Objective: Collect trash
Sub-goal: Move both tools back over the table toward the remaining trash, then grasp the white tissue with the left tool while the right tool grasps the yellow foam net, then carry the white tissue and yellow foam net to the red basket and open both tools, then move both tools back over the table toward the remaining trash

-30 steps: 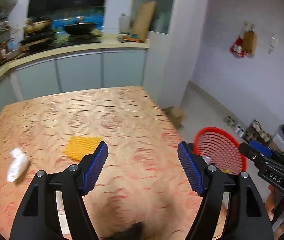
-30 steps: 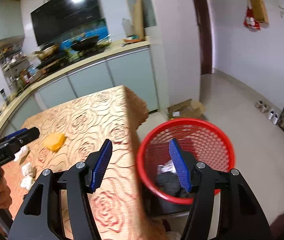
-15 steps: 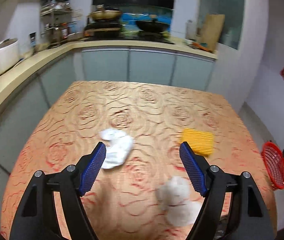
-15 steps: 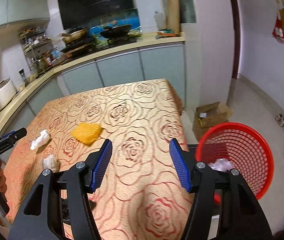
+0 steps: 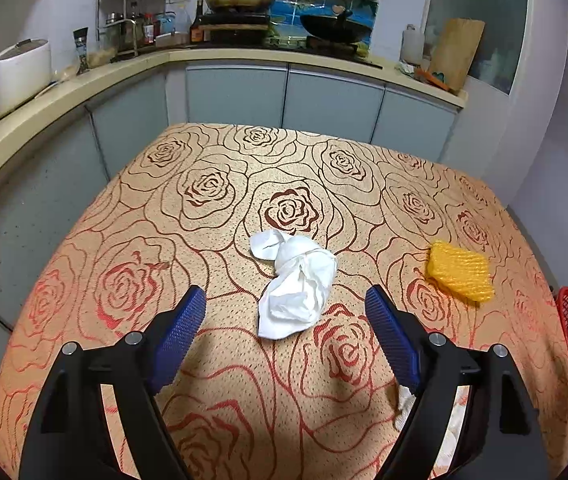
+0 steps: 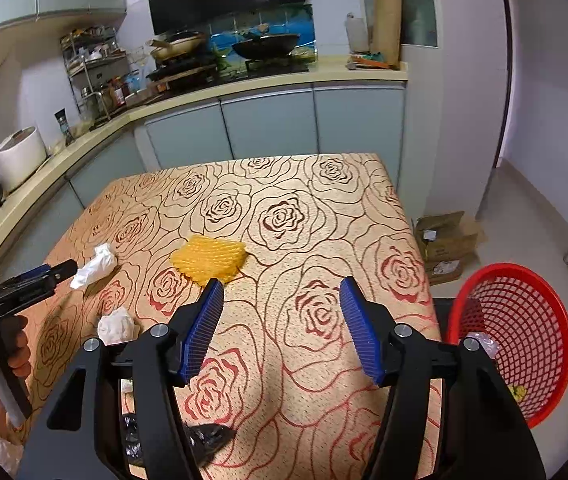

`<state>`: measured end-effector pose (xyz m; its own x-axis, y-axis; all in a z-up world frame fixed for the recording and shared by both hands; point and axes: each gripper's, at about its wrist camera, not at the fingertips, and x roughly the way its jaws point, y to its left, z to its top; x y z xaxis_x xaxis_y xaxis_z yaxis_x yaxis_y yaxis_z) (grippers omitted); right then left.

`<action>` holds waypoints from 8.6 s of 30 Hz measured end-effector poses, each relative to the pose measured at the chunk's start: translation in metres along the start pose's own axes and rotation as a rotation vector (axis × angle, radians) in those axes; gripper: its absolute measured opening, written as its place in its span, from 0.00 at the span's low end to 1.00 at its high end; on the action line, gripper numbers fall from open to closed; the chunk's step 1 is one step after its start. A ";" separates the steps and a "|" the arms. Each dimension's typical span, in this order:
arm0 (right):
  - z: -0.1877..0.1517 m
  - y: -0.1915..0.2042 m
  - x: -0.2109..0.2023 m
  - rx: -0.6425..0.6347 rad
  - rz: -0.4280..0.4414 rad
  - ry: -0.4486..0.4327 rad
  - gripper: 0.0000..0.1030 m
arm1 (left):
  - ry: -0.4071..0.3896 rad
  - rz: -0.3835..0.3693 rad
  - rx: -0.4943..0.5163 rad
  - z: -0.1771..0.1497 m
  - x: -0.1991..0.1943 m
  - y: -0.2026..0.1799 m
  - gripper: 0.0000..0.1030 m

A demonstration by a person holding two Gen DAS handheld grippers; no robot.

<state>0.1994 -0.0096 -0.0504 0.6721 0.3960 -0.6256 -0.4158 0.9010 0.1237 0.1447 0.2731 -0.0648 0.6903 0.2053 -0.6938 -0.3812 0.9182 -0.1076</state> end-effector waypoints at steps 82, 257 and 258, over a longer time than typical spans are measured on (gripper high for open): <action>0.054 0.066 -0.044 -0.119 0.184 -0.154 0.14 | -0.303 0.037 0.077 0.036 -0.118 -0.021 0.12; -0.052 0.006 -0.082 -0.035 0.056 -0.048 0.64 | -0.132 -0.064 0.084 -0.047 -0.131 -0.047 0.73; -0.052 0.006 -0.081 -0.035 0.059 -0.044 0.64 | -0.127 -0.064 0.089 -0.048 -0.128 -0.049 0.73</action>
<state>0.1100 -0.0455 -0.0392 0.6718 0.4560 -0.5837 -0.4760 0.8696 0.1314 0.0454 0.1858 -0.0049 0.7858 0.1810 -0.5914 -0.2817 0.9560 -0.0817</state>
